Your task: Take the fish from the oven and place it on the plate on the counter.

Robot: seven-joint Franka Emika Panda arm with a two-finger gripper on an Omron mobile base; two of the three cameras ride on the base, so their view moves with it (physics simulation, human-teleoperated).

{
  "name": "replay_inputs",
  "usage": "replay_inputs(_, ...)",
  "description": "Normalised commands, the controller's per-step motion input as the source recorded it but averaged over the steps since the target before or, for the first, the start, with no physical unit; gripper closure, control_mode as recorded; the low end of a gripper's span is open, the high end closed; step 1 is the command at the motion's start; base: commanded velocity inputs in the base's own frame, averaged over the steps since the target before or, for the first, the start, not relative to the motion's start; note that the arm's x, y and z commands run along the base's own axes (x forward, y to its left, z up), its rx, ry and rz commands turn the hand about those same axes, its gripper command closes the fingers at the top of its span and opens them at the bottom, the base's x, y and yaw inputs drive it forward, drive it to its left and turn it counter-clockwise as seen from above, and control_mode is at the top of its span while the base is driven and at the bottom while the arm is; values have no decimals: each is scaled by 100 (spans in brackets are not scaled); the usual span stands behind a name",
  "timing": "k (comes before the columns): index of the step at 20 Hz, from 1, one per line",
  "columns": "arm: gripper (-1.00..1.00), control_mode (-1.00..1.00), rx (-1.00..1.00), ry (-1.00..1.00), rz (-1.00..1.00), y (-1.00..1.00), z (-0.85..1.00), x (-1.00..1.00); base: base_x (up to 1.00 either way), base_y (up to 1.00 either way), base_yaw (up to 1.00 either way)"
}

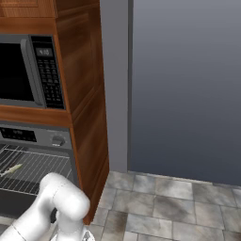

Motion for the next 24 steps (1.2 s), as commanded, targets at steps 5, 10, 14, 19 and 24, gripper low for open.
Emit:
replay_inputs(5, 100, -100, 9, -3, -5, -2, 61, -18, 0, 0, 0)
replay_inputs(10, 100, -100, 21, -1, -17, -24, 97, -11, 0, 0, 0)
replay_inputs(14, 100, -100, 24, 2, -23, -38, 100, 0, 0, 0, 0)
replay_inputs(19, 100, -100, 33, 2, -31, -50, 53, 1, 0, 0, 0)
replay_inputs(24, 100, -100, 45, 1, -40, -72, 14, 18, 0, 0, 0)
